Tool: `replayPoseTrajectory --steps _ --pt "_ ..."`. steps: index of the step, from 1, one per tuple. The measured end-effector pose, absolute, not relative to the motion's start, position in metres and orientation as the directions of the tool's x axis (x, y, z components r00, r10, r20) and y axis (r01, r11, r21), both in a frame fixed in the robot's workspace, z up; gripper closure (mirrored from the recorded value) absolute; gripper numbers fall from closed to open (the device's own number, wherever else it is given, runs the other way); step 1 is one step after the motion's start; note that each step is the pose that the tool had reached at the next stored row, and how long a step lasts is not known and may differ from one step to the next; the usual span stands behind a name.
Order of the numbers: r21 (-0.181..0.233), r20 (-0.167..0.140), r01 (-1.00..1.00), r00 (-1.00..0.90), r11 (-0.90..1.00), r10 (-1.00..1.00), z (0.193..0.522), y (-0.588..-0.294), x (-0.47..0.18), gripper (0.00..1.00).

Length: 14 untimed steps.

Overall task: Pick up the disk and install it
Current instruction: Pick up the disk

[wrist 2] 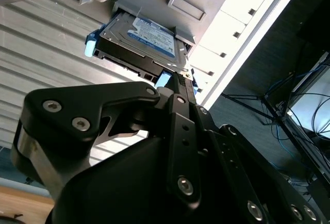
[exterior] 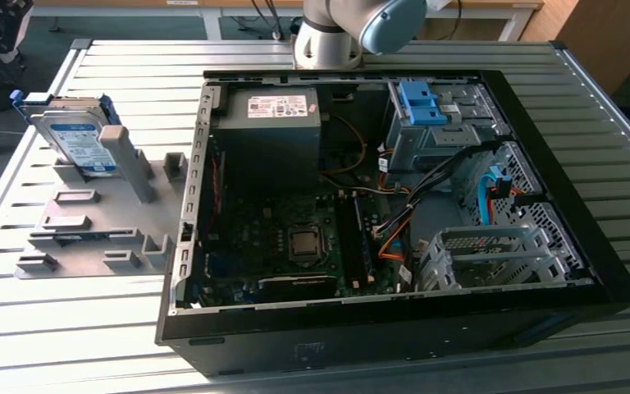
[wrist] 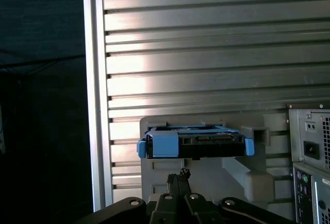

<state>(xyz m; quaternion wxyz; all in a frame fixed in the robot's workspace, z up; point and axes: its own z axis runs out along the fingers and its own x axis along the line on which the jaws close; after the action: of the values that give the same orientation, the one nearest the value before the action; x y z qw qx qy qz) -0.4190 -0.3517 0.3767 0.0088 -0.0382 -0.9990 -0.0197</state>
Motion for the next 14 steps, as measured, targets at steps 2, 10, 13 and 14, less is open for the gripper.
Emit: replayPoseTrajectory --steps 2,10,13,14 --pt "0.039 0.019 0.077 -0.997 0.996 0.076 0.3767 -0.3517 -0.419 0.89" --pt "0.039 0.019 0.075 -0.997 0.996 0.074 0.3767 -0.3517 -0.4191 0.89" --pt "0.039 0.019 0.061 -0.998 0.997 0.06 0.3767 -0.3517 -0.4192 0.89" --pt "0.039 0.019 0.046 -0.999 0.998 0.045 0.3766 -0.3517 -0.4191 0.89"
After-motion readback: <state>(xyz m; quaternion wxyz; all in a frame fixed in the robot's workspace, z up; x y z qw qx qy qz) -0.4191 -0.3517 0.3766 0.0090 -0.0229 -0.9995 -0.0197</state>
